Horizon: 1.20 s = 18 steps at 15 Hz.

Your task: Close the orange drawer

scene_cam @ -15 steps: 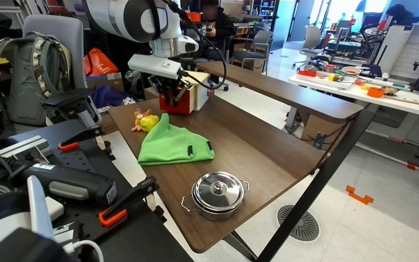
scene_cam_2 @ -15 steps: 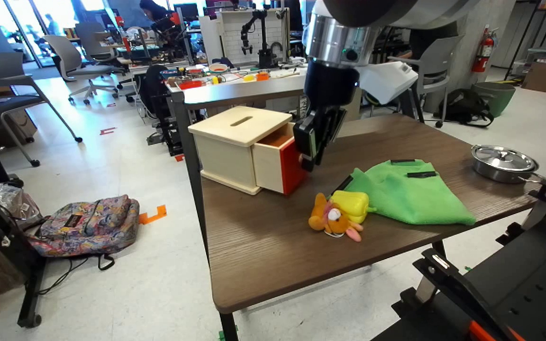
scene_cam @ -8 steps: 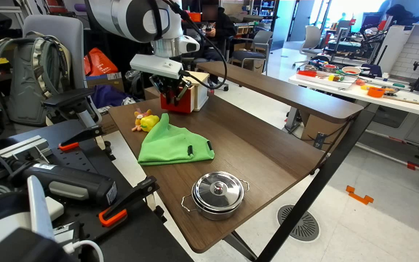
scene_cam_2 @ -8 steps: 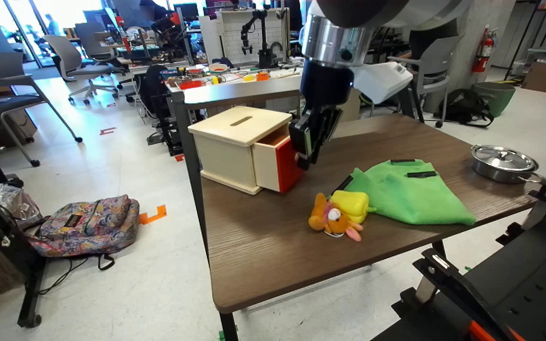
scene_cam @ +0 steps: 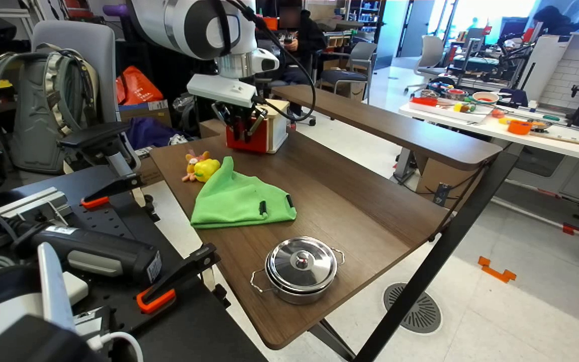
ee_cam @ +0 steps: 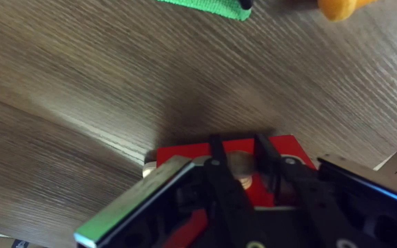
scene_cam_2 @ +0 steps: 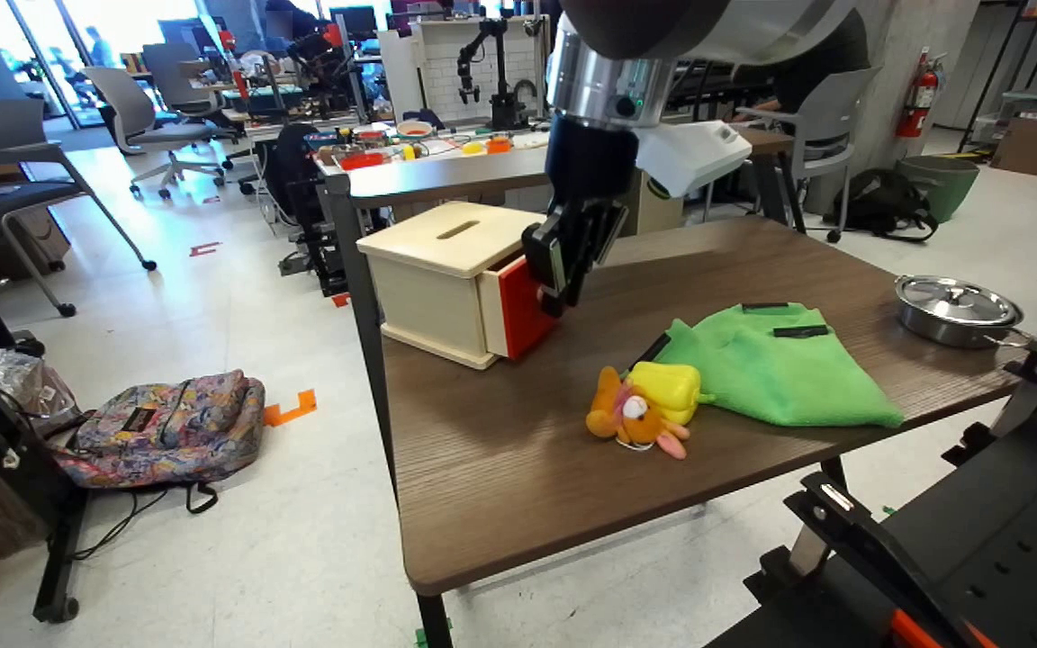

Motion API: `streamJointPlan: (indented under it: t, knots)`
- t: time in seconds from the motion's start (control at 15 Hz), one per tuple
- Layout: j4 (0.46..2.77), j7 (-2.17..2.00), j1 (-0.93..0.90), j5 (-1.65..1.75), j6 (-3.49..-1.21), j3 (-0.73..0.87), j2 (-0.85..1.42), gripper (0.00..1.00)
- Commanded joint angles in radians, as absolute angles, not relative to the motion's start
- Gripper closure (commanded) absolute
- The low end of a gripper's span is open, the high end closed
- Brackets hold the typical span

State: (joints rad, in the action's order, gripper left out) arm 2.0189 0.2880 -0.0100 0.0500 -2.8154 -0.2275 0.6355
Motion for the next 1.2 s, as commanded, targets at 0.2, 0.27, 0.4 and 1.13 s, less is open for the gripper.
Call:
streamJointPlan:
  t: [0.2, 0.27, 0.4, 1.13]
  knots:
    - [1.893, 0.272, -0.021, 0.036, -2.771, -0.235, 0.681, 0.93]
    - [1.881, 0.270, -0.022, 0.035, -2.769, -0.234, 0.689, 0.93]
    - [1.860, 0.267, -0.025, 0.035, -2.761, -0.233, 0.699, 0.93]
    - [1.853, 0.261, -0.019, 0.030, -2.759, -0.231, 0.690, 0.04]
